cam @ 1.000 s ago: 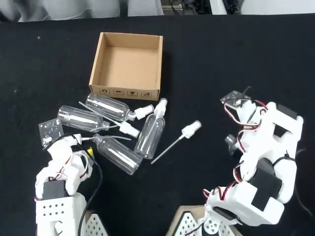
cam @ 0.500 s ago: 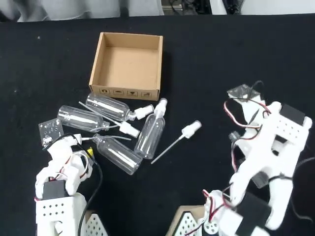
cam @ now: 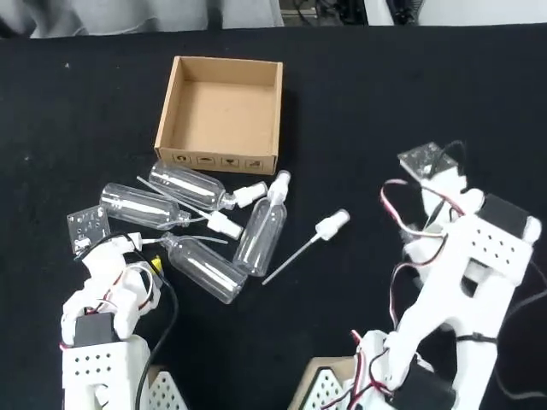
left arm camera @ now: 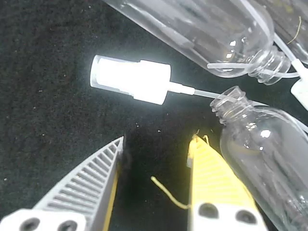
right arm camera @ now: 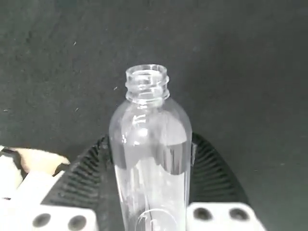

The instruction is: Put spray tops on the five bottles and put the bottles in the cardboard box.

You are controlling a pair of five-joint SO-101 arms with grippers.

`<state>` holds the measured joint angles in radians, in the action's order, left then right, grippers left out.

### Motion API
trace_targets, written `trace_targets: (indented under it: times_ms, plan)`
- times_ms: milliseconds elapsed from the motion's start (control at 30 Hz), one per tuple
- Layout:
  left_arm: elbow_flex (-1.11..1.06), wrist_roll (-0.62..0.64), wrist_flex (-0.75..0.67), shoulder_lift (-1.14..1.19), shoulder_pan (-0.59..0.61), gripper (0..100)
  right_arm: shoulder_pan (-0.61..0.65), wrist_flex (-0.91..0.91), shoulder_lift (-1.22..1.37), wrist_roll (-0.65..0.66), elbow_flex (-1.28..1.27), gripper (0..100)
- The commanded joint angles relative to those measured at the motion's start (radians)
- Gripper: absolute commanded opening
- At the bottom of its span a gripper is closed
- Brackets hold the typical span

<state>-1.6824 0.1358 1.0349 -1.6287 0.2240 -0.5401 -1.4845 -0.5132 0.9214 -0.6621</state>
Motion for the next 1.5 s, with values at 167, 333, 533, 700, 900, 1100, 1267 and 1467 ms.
trace_targets:
  times_ms: [167, 333, 533, 700, 900, 1100, 1267, 1467]
  plan:
    - [-0.025, -0.002, 0.005, -0.012, 0.008, 20, -0.021, 0.023, -0.203, -0.011, -0.068, 8.9]
    - [-0.025, -0.002, 0.005, -0.012, 0.008, 20, -0.020, 0.071, -0.317, -0.011, -0.159, 8.9]
    - [-0.025, -0.002, 0.005, -0.012, 0.008, 20, -0.020, 0.086, -0.424, -0.011, -0.239, 8.9]
    - [-0.025, -0.002, 0.005, -0.012, 0.008, 20, -0.020, 0.086, -0.498, -0.021, -0.295, 8.9]
    - [-0.025, -0.002, 0.005, -0.012, 0.008, 20, -0.018, 0.086, -0.604, -0.140, -0.325, 8.9]
    - [-0.025, -0.002, 0.005, -0.012, 0.008, 20, -0.012, 0.086, -0.720, -0.144, -0.401, 8.9]
    - [-0.025, -0.002, 0.005, -0.012, 0.008, 20, -0.012, 0.087, -0.832, -0.181, -0.446, 8.9]
    - [-0.025, -0.003, 0.005, -0.012, -0.001, 20, -0.014, 0.087, -0.963, -0.242, -0.479, 8.9]
